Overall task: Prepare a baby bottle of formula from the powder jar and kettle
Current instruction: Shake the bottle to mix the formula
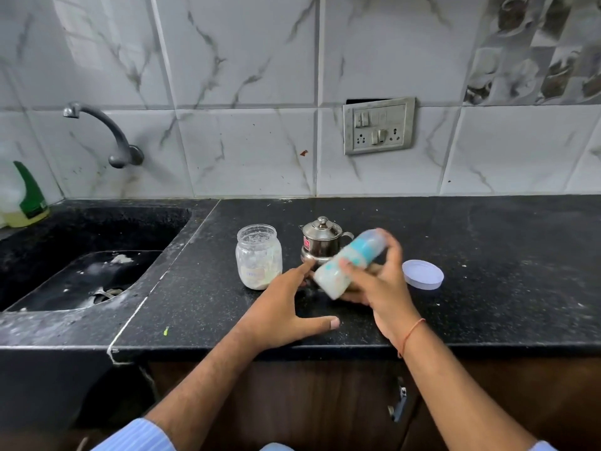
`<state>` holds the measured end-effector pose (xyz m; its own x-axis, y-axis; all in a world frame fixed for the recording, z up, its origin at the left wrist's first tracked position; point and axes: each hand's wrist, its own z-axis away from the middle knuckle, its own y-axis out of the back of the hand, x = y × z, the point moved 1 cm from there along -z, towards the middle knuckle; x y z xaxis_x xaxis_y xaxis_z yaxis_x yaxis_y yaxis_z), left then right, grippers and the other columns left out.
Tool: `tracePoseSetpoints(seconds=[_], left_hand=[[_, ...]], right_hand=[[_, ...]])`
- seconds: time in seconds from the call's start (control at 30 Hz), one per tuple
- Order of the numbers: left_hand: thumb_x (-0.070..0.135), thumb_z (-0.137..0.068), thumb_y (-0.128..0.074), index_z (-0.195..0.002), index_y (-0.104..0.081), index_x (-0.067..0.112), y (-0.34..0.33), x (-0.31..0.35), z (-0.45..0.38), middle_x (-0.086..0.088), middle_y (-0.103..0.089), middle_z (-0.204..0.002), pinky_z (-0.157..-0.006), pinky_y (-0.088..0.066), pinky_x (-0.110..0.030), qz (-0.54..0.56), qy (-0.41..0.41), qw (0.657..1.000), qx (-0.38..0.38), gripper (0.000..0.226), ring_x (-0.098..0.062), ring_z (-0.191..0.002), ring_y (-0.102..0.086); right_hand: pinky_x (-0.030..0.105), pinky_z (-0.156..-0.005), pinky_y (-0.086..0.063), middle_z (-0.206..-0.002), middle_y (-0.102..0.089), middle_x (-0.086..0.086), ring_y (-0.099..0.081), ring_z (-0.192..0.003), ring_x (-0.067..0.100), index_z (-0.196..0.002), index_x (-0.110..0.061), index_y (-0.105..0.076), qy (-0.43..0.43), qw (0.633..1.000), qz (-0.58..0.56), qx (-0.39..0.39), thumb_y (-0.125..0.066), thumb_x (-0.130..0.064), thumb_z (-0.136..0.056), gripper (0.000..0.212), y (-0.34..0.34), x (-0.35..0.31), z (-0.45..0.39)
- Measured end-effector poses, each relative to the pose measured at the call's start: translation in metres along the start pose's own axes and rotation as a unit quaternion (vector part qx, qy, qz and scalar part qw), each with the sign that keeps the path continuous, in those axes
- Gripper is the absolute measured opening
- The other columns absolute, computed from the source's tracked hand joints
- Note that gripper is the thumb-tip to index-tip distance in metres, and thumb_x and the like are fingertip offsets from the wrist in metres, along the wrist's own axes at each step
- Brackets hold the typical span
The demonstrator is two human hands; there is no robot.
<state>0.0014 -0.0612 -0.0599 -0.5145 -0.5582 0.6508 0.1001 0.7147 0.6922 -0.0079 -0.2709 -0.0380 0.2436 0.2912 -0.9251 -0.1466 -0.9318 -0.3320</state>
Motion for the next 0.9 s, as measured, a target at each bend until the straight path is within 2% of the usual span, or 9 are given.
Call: tracePoseSetpoints(seconds=[0.07,0.13,0.27,0.4,0.5,0.6,0.73,0.83,0.9], left_hand=[[0.069,-0.079,-0.089,-0.166,-0.042,0.026,0.001,0.001,-0.001,0.020,-0.060,-0.152,-0.119,-0.047,-0.026,0.002,-0.009,1.000,-0.003,0.108,0.007,-0.139,-0.055],[0.055,-0.090,-0.087,-0.160,-0.050,0.026,0.001,0.003,-0.001,0.022,-0.067,-0.143,-0.114,-0.050,-0.024,0.013,-0.014,1.000,0.006,0.084,0.008,-0.133,-0.060],[0.051,-0.096,-0.079,-0.156,-0.053,0.023,0.001,0.003,0.002,0.019,-0.070,-0.135,-0.111,-0.054,-0.030,0.021,0.002,0.999,0.031,0.071,0.005,-0.127,-0.064],[0.067,-0.097,-0.065,-0.157,-0.049,0.025,0.003,-0.002,0.003,0.017,-0.068,-0.141,-0.115,-0.053,-0.039,0.028,0.015,0.999,-0.006,0.075,0.001,-0.133,-0.062],[0.056,-0.106,-0.056,-0.160,-0.047,0.023,0.008,-0.002,0.005,0.014,-0.065,-0.148,-0.119,-0.048,-0.030,0.132,0.034,0.989,-0.055,0.063,-0.001,-0.140,-0.059],[0.045,-0.110,-0.048,-0.159,-0.048,0.020,0.013,0.003,0.005,0.006,-0.074,-0.132,-0.120,-0.045,-0.028,0.213,0.044,0.973,-0.072,0.055,-0.006,-0.133,-0.062],[0.045,-0.112,-0.040,-0.156,-0.051,0.022,0.013,0.002,0.004,-0.020,-0.073,-0.118,-0.113,-0.048,-0.027,0.264,0.036,0.962,-0.068,0.050,-0.014,-0.115,-0.067],[0.046,-0.113,-0.037,-0.158,-0.050,0.024,0.013,0.004,0.003,-0.019,-0.074,-0.116,-0.109,-0.049,-0.024,0.256,0.028,0.963,-0.075,0.051,-0.014,-0.112,-0.067],[0.047,-0.112,-0.047,-0.160,-0.048,0.026,0.011,0.003,0.002,-0.007,-0.076,-0.127,-0.113,-0.049,-0.027,0.229,0.029,0.969,-0.092,0.053,-0.009,-0.123,-0.067]], right_hand=[[0.058,-0.079,-0.066,-0.114,-0.078,0.015,-0.079,-0.104,0.032,-0.140,-0.051,-0.047,0.005,0.996,0.079,-0.046,-0.093,-0.012,-0.080,0.085,-0.008,0.005,0.004],[0.058,-0.083,-0.065,-0.109,-0.080,0.012,-0.079,-0.103,0.030,-0.140,-0.052,-0.047,0.008,0.997,0.066,-0.027,-0.096,-0.018,-0.077,0.087,-0.012,0.005,0.007],[0.056,-0.084,-0.065,-0.120,-0.077,0.003,-0.077,-0.107,0.023,-0.141,-0.061,-0.046,0.048,0.991,0.123,-0.008,-0.100,-0.039,-0.069,0.093,-0.014,0.005,0.004],[0.047,-0.072,-0.066,-0.116,-0.077,0.004,-0.079,-0.100,0.025,-0.150,-0.065,-0.037,0.023,0.994,0.088,-0.065,-0.071,-0.036,-0.101,0.066,-0.016,0.005,0.004],[0.039,-0.060,-0.062,-0.114,-0.078,0.008,-0.074,-0.083,0.031,-0.155,-0.065,-0.028,-0.010,0.993,0.046,-0.106,-0.054,-0.028,-0.111,0.063,-0.008,0.006,0.001],[0.037,-0.060,-0.060,-0.110,-0.075,0.018,-0.071,-0.080,0.029,-0.158,-0.060,-0.026,-0.050,0.988,0.018,-0.144,-0.062,-0.026,-0.106,0.072,-0.001,0.008,-0.002],[0.035,-0.062,-0.062,-0.111,-0.073,0.019,-0.071,-0.086,0.025,-0.161,-0.050,-0.025,-0.080,0.982,0.007,-0.172,-0.078,-0.022,-0.093,0.090,0.001,0.008,-0.005],[0.033,-0.062,-0.060,-0.116,-0.075,0.017,-0.074,-0.091,0.022,-0.157,-0.038,-0.038,-0.085,0.982,0.015,-0.169,-0.078,-0.022,-0.088,0.081,0.000,0.007,-0.005],[0.032,-0.062,-0.059,-0.118,-0.077,0.013,-0.077,-0.097,0.023,-0.150,-0.033,-0.048,-0.085,0.983,0.019,-0.163,-0.079,-0.025,-0.085,0.073,-0.003,0.004,-0.004]])
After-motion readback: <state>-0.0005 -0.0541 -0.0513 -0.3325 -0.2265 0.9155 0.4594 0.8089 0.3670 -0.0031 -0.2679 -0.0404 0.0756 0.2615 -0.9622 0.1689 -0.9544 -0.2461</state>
